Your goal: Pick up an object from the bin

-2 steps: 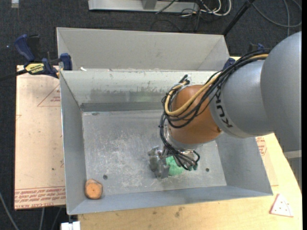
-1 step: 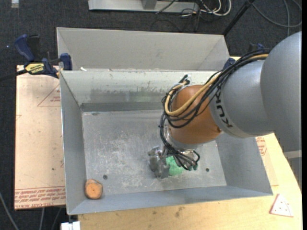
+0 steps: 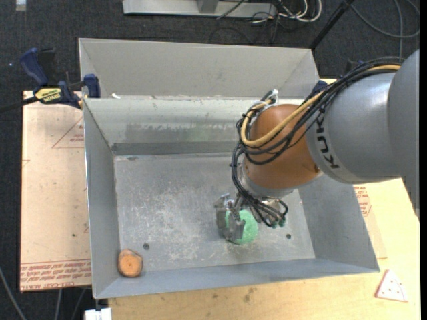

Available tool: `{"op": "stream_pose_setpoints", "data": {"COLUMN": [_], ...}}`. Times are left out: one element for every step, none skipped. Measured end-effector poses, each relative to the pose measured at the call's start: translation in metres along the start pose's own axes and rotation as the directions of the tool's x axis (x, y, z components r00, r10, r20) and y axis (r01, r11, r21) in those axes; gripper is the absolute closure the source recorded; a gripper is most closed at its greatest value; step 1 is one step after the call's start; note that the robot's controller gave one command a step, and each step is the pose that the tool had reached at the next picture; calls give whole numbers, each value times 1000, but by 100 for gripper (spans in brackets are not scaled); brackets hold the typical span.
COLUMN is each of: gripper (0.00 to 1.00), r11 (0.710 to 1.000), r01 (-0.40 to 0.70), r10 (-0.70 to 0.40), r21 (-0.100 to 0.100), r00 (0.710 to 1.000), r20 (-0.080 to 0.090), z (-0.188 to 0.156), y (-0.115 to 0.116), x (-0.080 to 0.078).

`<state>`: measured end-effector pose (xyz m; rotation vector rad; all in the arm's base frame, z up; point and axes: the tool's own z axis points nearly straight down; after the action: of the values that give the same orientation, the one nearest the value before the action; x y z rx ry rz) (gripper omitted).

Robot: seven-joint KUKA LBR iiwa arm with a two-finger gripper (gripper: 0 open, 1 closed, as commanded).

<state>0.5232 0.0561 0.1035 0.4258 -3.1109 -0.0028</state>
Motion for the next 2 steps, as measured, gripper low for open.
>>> {"op": "stream_pose_setpoints", "data": {"gripper": [0,0], "r11": [1000,1000], "r01": [-18,-18], "r10": [18,18], "r21": [1,1], "r00": [1000,1000], "r20": [4,4], "z": [-22,-22], "y": [-25,-25], "x": [-1,-1]}}
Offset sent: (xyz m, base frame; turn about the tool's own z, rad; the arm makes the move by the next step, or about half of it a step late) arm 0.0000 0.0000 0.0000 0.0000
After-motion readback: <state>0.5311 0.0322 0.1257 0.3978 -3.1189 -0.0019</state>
